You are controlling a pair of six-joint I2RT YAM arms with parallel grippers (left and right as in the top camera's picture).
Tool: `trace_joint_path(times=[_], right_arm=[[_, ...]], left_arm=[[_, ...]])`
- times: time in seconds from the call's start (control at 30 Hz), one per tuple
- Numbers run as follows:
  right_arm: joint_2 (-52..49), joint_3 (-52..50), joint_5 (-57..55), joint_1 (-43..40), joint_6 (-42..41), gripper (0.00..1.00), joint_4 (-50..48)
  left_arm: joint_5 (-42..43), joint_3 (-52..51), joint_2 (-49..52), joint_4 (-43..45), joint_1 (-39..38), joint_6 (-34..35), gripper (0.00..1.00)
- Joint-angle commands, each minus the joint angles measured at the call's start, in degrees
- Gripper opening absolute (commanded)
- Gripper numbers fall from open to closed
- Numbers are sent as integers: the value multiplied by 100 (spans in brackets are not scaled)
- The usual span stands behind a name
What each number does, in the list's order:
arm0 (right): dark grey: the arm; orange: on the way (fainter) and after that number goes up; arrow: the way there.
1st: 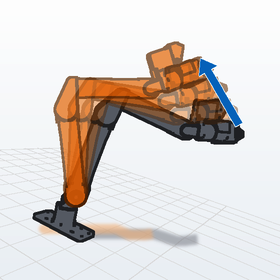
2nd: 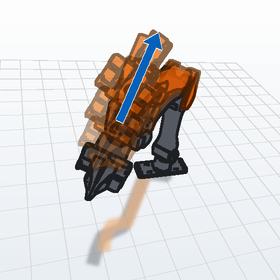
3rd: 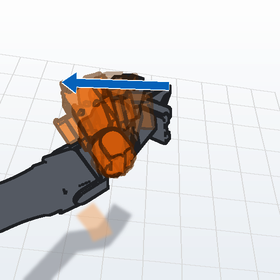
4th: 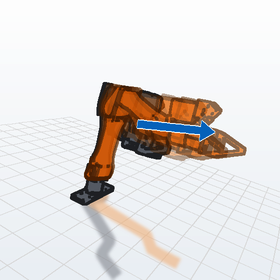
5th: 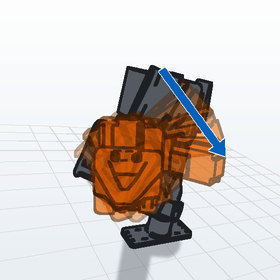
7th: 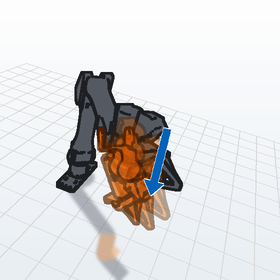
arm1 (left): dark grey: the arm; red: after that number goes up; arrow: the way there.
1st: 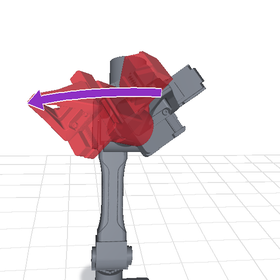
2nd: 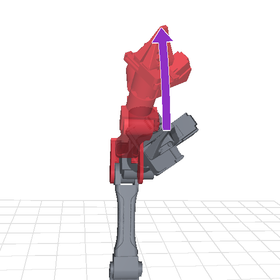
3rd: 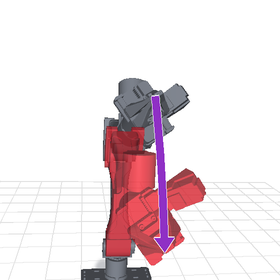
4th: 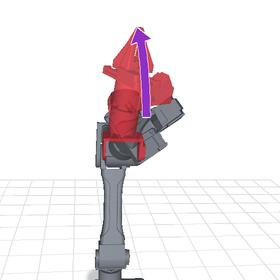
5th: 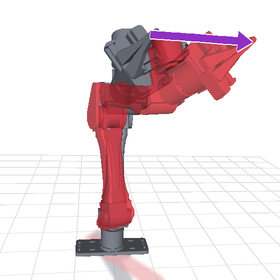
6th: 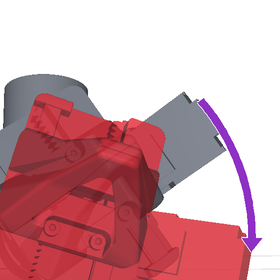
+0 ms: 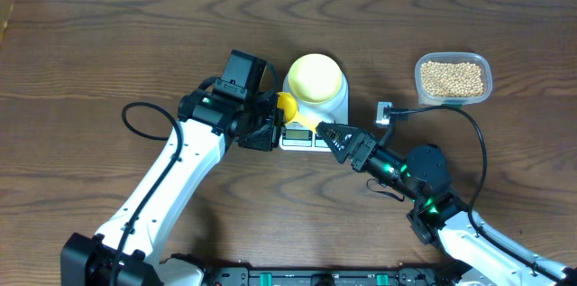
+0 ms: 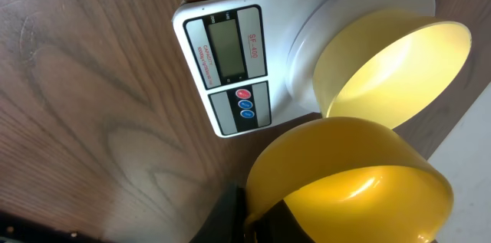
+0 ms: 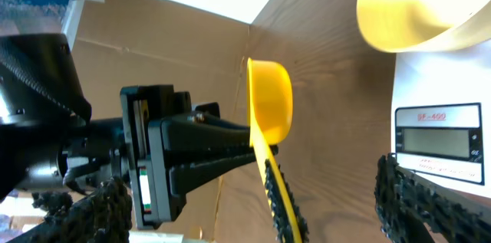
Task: Scoop item into bowl and weigh 50g on scale
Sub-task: 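Close the right gripper on the scoop handle while the left holds it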
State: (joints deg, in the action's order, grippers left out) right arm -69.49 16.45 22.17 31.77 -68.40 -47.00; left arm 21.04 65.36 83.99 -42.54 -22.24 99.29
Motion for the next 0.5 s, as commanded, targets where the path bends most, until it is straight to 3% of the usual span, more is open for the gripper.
trace_joint_path(times=[0.0, 0.47], right_arm=[[-28, 142, -264, 105, 140, 98, 9], [-28, 142, -839, 321, 138, 94, 81]], left_arm=[[-74, 11, -76, 2, -48, 188, 8], [-74, 11, -76, 2, -402, 608, 8]])
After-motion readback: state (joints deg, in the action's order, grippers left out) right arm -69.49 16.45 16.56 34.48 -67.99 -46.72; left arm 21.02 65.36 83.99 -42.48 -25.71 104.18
